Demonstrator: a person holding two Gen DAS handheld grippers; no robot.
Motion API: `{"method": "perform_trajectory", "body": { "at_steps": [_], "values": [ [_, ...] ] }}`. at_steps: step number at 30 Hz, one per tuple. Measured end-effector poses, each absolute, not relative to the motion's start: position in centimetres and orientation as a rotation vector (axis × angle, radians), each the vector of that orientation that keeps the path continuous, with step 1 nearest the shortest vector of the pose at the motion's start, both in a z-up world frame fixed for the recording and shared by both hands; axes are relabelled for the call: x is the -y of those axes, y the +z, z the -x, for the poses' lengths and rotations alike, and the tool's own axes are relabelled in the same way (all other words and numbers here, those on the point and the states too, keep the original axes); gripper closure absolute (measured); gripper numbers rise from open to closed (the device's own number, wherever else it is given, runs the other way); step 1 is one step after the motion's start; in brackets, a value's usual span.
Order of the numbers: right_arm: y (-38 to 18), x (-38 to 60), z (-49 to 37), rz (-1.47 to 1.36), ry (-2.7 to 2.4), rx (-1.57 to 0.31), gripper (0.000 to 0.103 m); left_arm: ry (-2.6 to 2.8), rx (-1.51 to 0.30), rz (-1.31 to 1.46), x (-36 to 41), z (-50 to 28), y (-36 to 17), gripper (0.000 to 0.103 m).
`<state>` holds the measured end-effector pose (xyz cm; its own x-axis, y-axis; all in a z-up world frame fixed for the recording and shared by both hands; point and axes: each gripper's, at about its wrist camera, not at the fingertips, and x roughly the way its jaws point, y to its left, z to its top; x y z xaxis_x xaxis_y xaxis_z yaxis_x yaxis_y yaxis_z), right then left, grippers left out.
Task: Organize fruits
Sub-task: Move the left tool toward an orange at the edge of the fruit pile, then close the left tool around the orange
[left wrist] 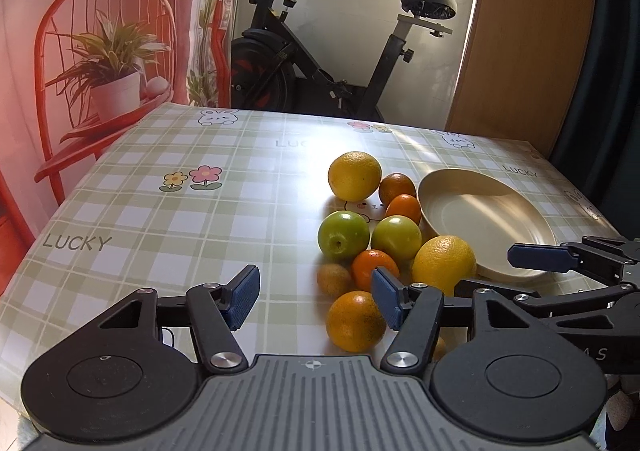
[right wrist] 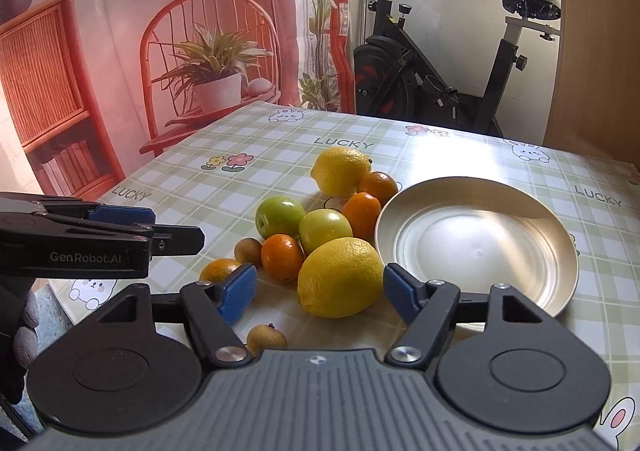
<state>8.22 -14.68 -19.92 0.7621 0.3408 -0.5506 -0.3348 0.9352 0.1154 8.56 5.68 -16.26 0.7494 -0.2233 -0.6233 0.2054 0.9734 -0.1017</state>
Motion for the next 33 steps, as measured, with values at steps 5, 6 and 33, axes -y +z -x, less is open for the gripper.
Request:
{"method": "perform_trajectory", "body": {
  "at_steps": [5,6,33],
  "values": [
    [-20.1,12.3,-8.3,0.076,0.483,-0.608,0.037,-0.227,-0.683,0.136,-7.9,-8.9,-15.8,0.039],
    [-20.2,11.8,-8.5,0.095,0.502,-0.609,0.039,-0.223,-0.684,0.144,-8.1,-9.0,-15.9,0.039],
    [-23.7,8.6,-11.7,0.148,0.596,-0.676,0.051,-0.349,-0.824,0.269,-6.9,-10.9,-21.1,0.049]
  ]
}}
